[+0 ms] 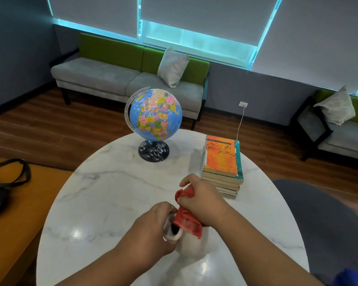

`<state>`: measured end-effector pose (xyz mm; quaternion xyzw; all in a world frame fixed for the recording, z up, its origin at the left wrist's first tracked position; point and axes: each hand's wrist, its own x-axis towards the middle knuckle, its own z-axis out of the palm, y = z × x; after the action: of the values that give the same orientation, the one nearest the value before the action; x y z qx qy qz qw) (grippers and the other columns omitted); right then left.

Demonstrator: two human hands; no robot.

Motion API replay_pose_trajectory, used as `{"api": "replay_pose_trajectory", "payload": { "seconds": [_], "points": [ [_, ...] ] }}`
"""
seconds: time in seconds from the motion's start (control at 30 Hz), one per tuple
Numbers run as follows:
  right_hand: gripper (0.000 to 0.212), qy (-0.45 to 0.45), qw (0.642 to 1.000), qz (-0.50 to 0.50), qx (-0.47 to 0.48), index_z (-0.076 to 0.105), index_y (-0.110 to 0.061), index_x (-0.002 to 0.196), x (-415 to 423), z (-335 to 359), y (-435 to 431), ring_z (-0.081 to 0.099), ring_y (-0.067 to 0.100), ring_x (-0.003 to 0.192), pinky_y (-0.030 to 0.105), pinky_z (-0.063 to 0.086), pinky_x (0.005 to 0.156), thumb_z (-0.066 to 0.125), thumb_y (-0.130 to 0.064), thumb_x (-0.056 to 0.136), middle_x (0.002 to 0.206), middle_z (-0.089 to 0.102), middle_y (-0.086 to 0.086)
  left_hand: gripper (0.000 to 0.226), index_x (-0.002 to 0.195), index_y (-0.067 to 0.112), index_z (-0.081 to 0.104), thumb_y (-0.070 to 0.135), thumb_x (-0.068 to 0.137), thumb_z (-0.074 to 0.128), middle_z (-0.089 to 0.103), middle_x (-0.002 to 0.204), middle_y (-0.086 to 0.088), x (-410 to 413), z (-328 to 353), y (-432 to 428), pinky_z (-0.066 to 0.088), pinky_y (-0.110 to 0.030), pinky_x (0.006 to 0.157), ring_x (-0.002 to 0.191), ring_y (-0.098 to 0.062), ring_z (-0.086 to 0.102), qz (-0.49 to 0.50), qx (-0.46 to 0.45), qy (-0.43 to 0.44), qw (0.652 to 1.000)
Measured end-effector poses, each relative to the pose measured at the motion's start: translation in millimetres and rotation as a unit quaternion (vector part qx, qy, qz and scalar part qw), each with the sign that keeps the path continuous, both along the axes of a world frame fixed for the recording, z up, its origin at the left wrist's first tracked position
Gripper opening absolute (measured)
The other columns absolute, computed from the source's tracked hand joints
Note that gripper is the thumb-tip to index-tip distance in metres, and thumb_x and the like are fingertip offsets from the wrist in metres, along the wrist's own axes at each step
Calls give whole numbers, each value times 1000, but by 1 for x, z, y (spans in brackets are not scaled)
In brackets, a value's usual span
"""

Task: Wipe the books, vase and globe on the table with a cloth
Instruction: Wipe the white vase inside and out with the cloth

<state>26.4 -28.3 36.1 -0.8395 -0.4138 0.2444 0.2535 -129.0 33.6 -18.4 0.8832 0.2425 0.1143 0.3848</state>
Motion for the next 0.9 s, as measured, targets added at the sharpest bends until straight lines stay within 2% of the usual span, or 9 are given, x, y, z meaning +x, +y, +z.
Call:
{"api": "replay_pose_trajectory", "payload": {
  "seconds": [0.13,0.23,0.33,0.4,0.47,0.63,0.8,0.9],
  "points": [
    [26,-2,998,-63,8,54,-31,112,12,-8,-3,49,1,73,13,37,58,63,-27,88,86,54,-14,40,104,42,44,35,72,67,52,103,25,-5,-6,10,49,-19,79,89,2,55,-14,-5,8,1000],
    [27,-11,994,-103,-26,52,-32,115,21,-10,-7,50,7,81,22,45,66,61,-30,90,102,57,-6,45,104,48,41,36,70,67,51,106,28,-9,-9,13,49,-18,81,91,3,55,-19,-5,12,1000],
    [34,-6,998,-54,-9,47,-32,121,5,-6,-3,50,10,84,22,41,63,62,-30,90,102,56,-7,45,104,45,43,34,69,68,52,106,27,-6,-8,13,49,-19,81,91,2,56,-24,-1,7,1000],
    [39,-1,1000,7,-9,43,-34,124,-11,-1,1,54,13,86,25,44,68,60,-27,89,100,58,-7,40,100,40,45,33,70,70,54,99,23,-5,-8,12,49,-21,76,85,-1,57,-24,5,12,1000],
    [40,-6,999,40,-37,40,-33,124,-21,5,-1,58,16,88,30,50,75,57,-26,88,101,60,-3,37,96,39,44,34,69,69,53,93,20,-7,-9,12,50,-23,73,80,-3,56,-18,2,15,1000],
    [40,31,991,60,-112,43,-33,120,-24,12,-12,60,14,91,35,54,82,60,-30,84,107,60,-2,43,98,40,47,41,61,68,58,99,19,-12,-12,15,53,-25,74,85,-3,60,36,-45,13,998],
    [32,-32,998,2,-44,45,-30,118,-16,5,1,60,17,87,34,52,77,57,-23,89,101,63,1,40,101,39,44,35,72,71,53,95,23,-7,-6,9,49,-18,75,84,-1,57,3,-9,33,999],
    [29,-34,999,-34,-17,47,-28,117,-13,0,4,59,19,88,33,51,77,57,-27,90,100,64,2,38,101,39,44,33,75,71,50,93,24,-3,0,7,45,-13,71,83,-1,55,-10,7,43,999]
  ]
}}
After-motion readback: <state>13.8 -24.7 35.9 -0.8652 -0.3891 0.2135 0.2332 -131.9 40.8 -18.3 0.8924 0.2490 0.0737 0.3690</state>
